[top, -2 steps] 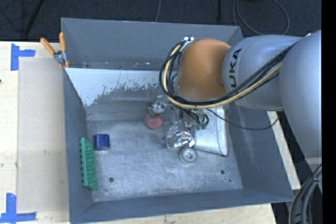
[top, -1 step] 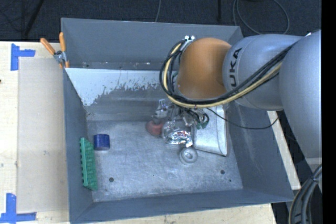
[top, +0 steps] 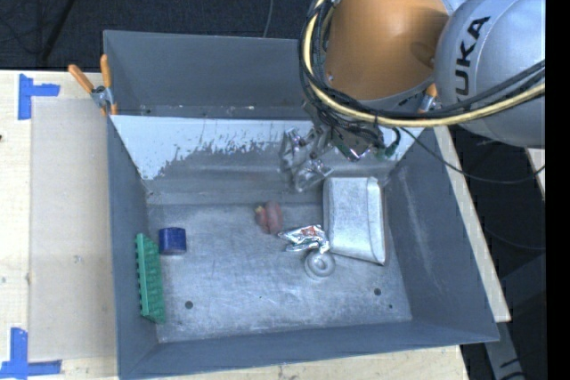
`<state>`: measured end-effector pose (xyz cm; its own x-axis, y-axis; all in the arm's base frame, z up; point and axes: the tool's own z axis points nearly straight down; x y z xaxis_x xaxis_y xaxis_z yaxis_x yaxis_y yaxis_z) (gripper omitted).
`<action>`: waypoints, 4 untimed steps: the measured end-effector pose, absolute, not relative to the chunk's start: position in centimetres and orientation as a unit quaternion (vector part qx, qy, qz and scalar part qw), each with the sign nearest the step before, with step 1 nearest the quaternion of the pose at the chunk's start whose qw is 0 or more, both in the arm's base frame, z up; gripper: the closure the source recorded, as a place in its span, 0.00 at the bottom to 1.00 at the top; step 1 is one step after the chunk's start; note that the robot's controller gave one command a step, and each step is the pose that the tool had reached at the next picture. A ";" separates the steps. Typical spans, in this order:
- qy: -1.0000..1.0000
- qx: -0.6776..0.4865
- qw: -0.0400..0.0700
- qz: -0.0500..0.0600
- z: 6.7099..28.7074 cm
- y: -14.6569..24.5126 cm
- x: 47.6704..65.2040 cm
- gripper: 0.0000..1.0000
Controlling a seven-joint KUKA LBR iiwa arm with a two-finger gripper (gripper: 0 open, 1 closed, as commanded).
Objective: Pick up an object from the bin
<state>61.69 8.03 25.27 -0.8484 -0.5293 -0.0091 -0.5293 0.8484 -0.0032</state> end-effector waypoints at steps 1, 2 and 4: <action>0.990 -0.142 -0.003 0.001 14.2 9.9 60.3 1.00; 0.990 -0.141 0.000 0.000 14.5 9.9 60.5 0.00; 0.999 -0.042 0.000 0.001 7.5 1.3 61.1 0.00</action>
Offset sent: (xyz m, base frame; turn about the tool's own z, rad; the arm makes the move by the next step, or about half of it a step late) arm -0.0122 0.0182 -0.1069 0.2733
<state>61.09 1.31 7.47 -0.9965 -0.0838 0.0008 -0.0838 0.9965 0.0018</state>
